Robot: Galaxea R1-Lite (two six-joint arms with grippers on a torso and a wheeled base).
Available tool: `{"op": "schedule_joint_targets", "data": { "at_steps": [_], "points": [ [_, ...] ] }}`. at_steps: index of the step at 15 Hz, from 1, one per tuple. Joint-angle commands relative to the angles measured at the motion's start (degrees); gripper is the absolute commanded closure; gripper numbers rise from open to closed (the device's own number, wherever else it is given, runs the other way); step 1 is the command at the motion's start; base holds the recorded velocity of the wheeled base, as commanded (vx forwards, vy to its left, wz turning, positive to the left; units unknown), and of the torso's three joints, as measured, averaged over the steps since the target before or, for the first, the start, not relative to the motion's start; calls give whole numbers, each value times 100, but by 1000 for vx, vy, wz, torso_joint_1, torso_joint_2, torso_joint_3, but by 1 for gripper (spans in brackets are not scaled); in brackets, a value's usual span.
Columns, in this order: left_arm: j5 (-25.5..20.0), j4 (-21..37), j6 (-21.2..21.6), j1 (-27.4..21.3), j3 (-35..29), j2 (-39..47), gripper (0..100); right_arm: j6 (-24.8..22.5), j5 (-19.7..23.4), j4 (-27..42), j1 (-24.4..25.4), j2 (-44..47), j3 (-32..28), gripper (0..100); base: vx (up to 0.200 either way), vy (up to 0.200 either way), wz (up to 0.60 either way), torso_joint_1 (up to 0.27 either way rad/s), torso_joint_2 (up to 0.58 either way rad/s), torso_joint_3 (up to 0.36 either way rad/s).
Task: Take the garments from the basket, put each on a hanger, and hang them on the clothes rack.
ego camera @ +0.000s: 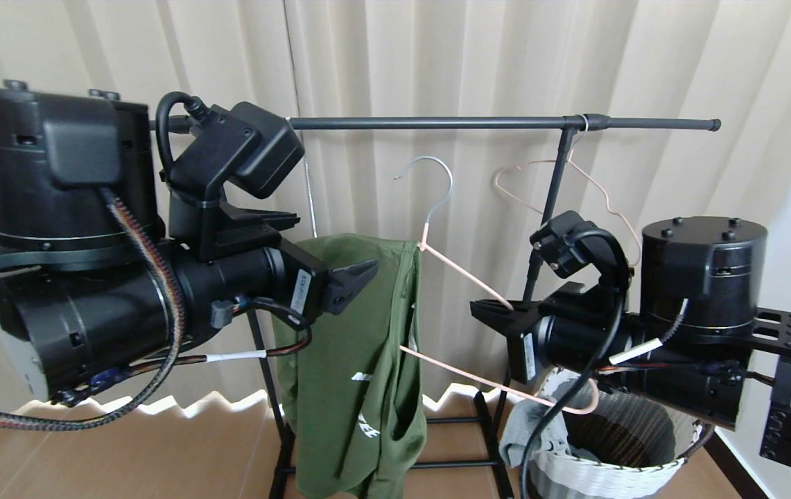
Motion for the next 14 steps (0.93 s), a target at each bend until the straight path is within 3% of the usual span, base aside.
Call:
{"op": "schedule_joint_targets", "data": {
  "at_steps": [1, 2, 3, 4, 6, 8, 11, 14],
  "points": [
    [-677, -575, 835, 668, 591, -365, 0, -284, 25, -10, -157, -514, 311, 100, 0, 0, 0, 0, 0, 0],
    [-1090, -909, 1485, 1054, 723, -338, 0, -363, 139, -1, -166, -619, 355, 100, 0, 0, 0, 0, 0, 0],
    [-1240, -1005, 1749, 1195, 750, -312, 0, -398, 218, -1, -166, -654, 355, 100, 0, 0, 0, 0, 0, 0],
    [-1574, -1084, 2294, 1344, 750, -163, 0, -557, 350, -1, -166, -698, 346, 100, 0, 0, 0, 0, 0, 0],
    [-1995, -1128, 2715, 1309, 671, 66, 0, -689, 420, -1, -184, -690, 355, 100, 0, 0, 0, 0, 0, 0],
    [-2338, -1392, 3006, 1213, 635, 303, 0, -715, 517, -10, -184, -690, 320, 100, 0, 0, 0, 0, 0, 0],
    [-2347, -1664, 3313, 1151, 504, 620, 0, -715, 579, -10, -166, -707, 311, 100, 0, 0, 0, 0, 0, 0],
    [-2347, -1919, 3348, 1037, 354, 945, 0, -715, 579, -10, -105, -698, 302, 100, 0, 0, 0, 0, 0, 0]
  ]
}}
